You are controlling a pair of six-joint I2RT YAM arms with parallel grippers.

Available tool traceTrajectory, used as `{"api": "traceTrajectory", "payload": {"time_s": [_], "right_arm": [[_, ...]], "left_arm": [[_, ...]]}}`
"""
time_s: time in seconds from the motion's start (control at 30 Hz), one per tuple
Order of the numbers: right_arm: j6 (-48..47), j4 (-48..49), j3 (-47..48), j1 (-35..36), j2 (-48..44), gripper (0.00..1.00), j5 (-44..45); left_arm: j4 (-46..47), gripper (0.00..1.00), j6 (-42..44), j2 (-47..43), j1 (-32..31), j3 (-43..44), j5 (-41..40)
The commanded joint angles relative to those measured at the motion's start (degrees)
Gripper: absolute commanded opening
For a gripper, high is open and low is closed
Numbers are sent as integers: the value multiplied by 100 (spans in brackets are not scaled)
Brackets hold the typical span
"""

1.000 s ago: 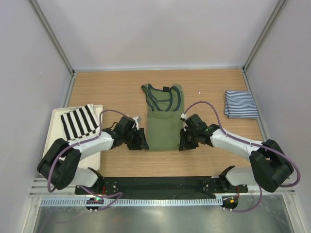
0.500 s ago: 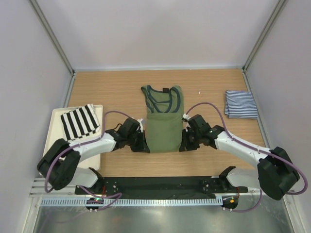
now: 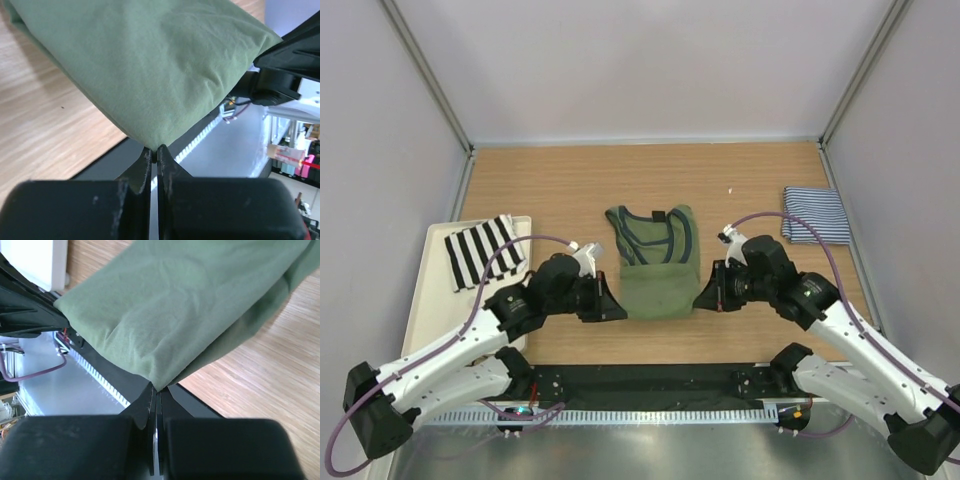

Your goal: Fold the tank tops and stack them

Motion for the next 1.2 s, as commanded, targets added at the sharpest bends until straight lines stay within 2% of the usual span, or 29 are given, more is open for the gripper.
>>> {"api": "traceTrajectory", "payload": {"time_s": [0.0,0.23,0.4,0.6,0.83,0.93,0.97,1.1,1.17], "right_arm": [[110,-342,402,25,-198,1,-173],[145,-553,799,33,-453,1,-94],[180,-633,834,25,-515,1,353],[260,-624,1018,33,-383,1,1390],[207,-422,1273,33,-216,1,1646],[111,-369,1440,25,-14,1,1822],[84,-334,1493,25,143,1,1910],[-74,-167,1704,25,652,1,2051],[-179,-27,1836,16,829,1,2306]], "left_arm": [[-253,0,-410,-300,-203,316,-71],[-236,0,-761,-336,-810,571,-317],[-34,0,-990,-239,-1301,668,-563],[-16,0,-1447,-212,-1347,677,-1064],[116,0,-1544,25,-1347,905,-1099],[159,0,-1526,51,-1137,958,-1206],[221,0,-1535,51,-831,889,-1136],[608,0,-1615,192,23,783,-215],[634,0,-1553,306,313,852,-98]]}}
